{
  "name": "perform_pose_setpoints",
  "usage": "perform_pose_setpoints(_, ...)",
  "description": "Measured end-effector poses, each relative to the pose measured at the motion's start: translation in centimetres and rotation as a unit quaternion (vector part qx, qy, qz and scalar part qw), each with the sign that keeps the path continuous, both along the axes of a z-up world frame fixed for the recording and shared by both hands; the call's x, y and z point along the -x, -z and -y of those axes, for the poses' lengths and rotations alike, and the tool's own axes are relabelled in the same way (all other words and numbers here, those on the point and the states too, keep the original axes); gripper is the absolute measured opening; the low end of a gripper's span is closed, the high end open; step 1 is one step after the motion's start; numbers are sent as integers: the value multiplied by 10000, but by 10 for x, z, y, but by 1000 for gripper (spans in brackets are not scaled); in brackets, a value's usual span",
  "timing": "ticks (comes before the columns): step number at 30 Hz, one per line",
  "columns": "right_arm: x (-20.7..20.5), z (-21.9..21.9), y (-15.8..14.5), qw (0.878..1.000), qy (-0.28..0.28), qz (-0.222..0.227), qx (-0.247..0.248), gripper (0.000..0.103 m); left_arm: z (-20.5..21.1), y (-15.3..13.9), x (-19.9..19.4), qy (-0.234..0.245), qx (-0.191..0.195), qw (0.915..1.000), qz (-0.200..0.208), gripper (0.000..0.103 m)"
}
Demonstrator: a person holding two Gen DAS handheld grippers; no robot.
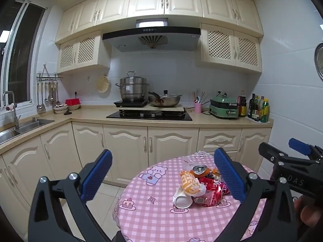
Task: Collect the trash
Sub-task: 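Move both tools toward the trash pile on the pink table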
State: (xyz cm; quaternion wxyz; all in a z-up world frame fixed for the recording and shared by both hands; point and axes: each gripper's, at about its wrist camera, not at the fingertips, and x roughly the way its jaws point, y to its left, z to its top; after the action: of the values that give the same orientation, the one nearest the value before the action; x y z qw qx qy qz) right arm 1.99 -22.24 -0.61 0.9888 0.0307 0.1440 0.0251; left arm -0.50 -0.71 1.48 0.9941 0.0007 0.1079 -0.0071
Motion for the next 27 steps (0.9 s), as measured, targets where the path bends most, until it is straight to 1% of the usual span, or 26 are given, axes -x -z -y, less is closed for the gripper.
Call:
perform_pose_setpoints(2, 0, -1, -2, 10000, -27, 9, 4, 98, -7, 14, -5, -18, -6, 10000, 82, 99)
perform_pose_setpoints(11, -3, 2, -9, 10000, 5, 37, -26, 98, -4, 19, -14, 103, -36, 9999, 106, 99)
perform_pose_setpoints(20, -10, 11, -13, 10000, 56, 10, -72, 98, 2, 26, -26, 354, -107, 9993, 3, 99)
perform_pose_setpoints(27, -18, 14, -11, 9999, 83, -53, -51, 98, 7, 30, -34, 363, -119, 9993, -58, 99)
